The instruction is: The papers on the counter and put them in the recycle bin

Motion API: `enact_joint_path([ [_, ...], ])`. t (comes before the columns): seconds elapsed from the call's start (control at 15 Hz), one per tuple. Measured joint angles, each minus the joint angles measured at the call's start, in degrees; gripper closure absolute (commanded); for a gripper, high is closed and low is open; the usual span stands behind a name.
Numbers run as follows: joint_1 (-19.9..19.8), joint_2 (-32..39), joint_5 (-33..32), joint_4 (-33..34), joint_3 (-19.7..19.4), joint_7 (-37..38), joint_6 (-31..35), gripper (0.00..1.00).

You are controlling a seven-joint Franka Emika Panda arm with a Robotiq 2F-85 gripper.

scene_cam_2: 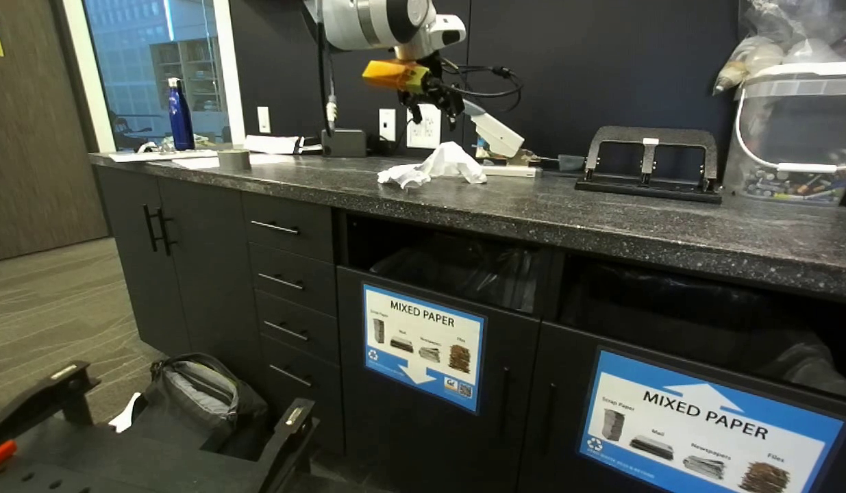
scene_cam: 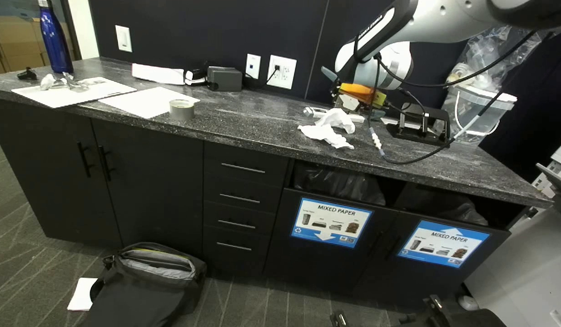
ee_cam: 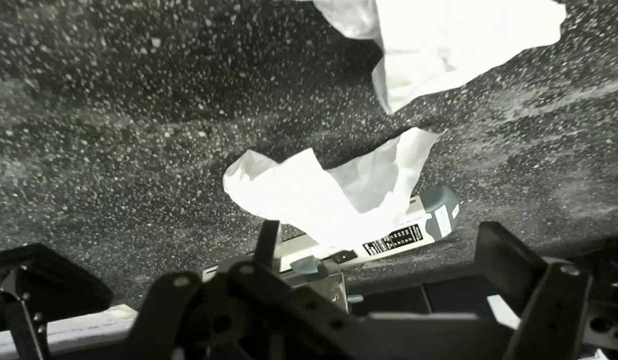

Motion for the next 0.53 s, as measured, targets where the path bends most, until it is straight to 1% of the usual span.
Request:
enact_joint_path([
  [0.27,-4.77,8.78,-5.18,10.8,2.49,-0.04,-1.27,0.0],
  [0.53,-8.95,16.29,-7.31,21.01,4.24,-0.59,-4.22,0.0],
])
